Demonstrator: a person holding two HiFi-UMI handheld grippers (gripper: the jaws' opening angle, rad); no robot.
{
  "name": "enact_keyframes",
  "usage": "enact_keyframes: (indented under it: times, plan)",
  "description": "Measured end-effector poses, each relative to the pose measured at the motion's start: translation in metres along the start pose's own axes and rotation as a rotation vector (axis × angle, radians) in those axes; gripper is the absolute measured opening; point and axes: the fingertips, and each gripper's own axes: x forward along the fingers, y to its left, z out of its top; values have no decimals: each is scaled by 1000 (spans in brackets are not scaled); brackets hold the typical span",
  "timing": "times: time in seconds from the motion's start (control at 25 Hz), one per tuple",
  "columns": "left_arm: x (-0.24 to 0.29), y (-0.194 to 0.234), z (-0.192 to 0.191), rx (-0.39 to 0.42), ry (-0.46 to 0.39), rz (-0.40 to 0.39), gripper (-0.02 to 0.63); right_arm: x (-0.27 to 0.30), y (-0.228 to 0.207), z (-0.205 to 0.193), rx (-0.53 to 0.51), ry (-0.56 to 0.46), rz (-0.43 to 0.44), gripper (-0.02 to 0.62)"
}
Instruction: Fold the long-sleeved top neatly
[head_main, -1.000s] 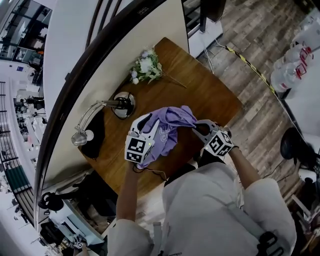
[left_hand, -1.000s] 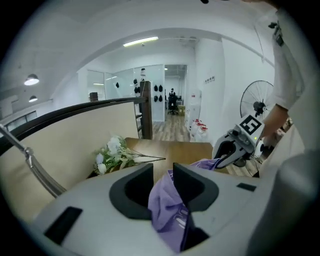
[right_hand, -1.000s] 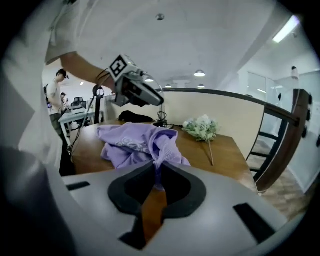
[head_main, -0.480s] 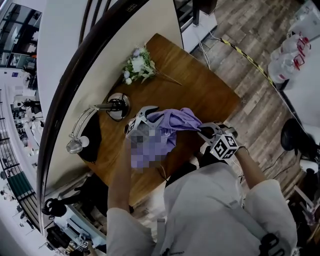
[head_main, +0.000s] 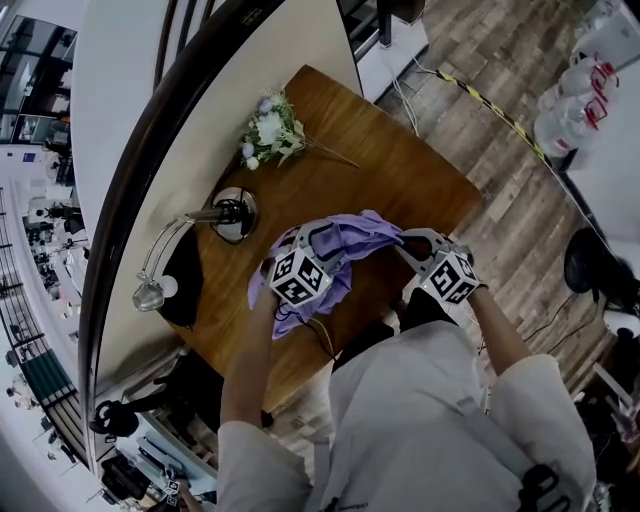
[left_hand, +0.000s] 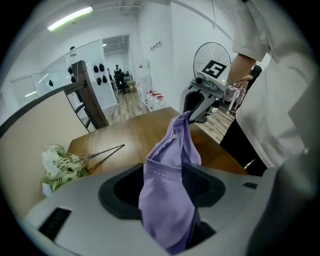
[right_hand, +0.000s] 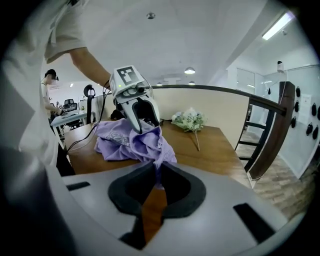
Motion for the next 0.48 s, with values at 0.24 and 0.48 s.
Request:
enact_keyframes:
  times: [0.24,0.48]
  plan:
    - [-21,37,-17,-80,-11,26,241,2,10,-8,-28,21,25,44]
    - [4,36,-25,-35,45,-63,241,4,11,-9,-34,26,26,44]
